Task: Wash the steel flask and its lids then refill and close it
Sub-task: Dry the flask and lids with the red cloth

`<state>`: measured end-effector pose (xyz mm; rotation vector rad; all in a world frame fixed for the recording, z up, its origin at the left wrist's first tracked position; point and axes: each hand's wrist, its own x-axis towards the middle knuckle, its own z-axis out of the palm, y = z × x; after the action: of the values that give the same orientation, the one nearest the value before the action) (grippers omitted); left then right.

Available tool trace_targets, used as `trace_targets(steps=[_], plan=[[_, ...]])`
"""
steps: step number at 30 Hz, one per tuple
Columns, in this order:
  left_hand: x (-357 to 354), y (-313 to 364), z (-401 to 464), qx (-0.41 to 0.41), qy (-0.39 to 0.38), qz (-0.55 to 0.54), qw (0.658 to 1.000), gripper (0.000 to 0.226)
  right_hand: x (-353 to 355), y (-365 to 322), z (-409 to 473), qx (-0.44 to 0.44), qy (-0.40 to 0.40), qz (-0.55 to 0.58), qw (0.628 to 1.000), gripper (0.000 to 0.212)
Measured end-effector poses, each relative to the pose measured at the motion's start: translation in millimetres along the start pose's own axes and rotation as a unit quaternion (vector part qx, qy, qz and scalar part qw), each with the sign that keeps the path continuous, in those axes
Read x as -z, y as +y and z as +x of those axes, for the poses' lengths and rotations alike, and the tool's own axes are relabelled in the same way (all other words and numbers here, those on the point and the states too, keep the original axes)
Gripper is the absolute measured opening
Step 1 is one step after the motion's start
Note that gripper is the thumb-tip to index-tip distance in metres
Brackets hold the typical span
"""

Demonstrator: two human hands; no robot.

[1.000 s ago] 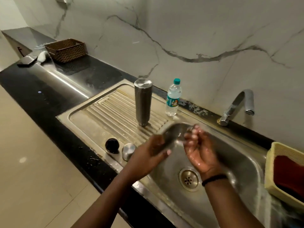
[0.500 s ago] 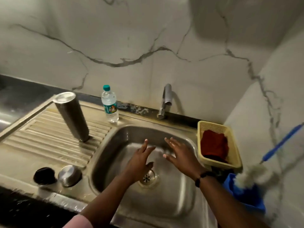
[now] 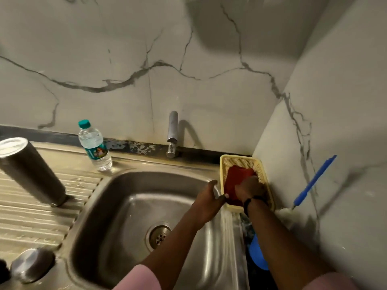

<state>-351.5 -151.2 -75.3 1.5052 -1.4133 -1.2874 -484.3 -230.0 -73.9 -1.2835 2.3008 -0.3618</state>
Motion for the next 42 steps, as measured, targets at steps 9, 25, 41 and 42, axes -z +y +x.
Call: trace_targets(steps=[9,25,41,42], plan=[[-25.7,0.8,13.9,0.06,0.061,-0.138,0.987,0.039,-9.5,5.3,1.2,-0.098,-0.011,-0.011,0.995,0.073],[-4.6,5.0,16.1,0.048,0.105,0.022,0.993,0.038,30.8,-23.5,-31.7,0.077,0.133,0.231,0.961,0.04],[73.5,60.2,-67.7,0.152,0.085,-0.373,0.911,0.037,42.9,-25.4,-139.9,0.139,-0.326,0.678,0.644,0.035],[78.1,55.5,-71.0,0.134,0.108,-0.373,0.912,0.032,37.7,-22.1,-143.1,0.089,-0.365,0.712,0.593,0.033]])
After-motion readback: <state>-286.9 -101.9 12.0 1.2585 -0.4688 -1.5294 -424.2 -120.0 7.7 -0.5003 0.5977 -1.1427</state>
